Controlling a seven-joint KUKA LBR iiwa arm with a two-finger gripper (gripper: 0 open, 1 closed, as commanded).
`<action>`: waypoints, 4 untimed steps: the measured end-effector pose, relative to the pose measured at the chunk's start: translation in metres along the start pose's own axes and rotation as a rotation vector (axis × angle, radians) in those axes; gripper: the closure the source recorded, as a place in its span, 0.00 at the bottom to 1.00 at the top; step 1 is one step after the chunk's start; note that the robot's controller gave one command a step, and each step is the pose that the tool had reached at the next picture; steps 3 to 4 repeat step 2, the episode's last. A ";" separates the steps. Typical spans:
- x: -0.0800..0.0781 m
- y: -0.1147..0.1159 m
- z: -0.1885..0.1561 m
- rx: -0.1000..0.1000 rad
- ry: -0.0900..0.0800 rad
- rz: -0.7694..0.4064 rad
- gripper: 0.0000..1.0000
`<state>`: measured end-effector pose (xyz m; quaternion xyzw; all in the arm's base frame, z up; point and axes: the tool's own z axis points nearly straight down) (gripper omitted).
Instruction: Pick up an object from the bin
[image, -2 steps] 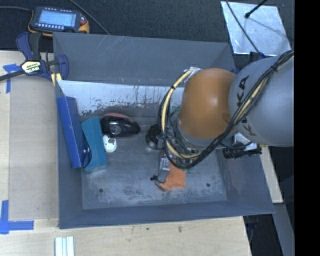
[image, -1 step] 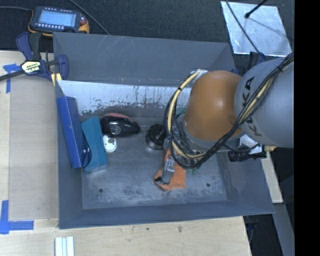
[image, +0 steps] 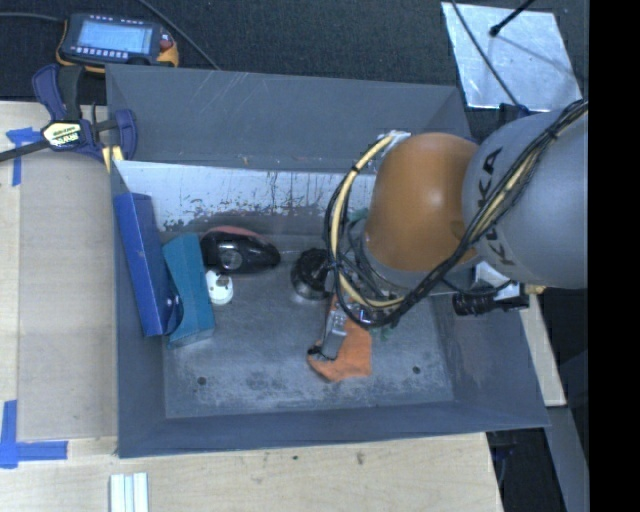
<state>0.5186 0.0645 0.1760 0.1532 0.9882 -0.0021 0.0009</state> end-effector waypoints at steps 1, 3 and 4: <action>0.014 -0.005 0.012 -0.009 -0.001 -0.121 0.00; 0.000 -0.027 0.049 -0.004 -0.002 -0.139 0.00; 0.000 -0.027 0.049 -0.004 -0.002 -0.139 0.00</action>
Offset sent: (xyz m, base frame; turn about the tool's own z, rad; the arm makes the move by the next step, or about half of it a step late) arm -0.0018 -0.0344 -0.0744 -0.0831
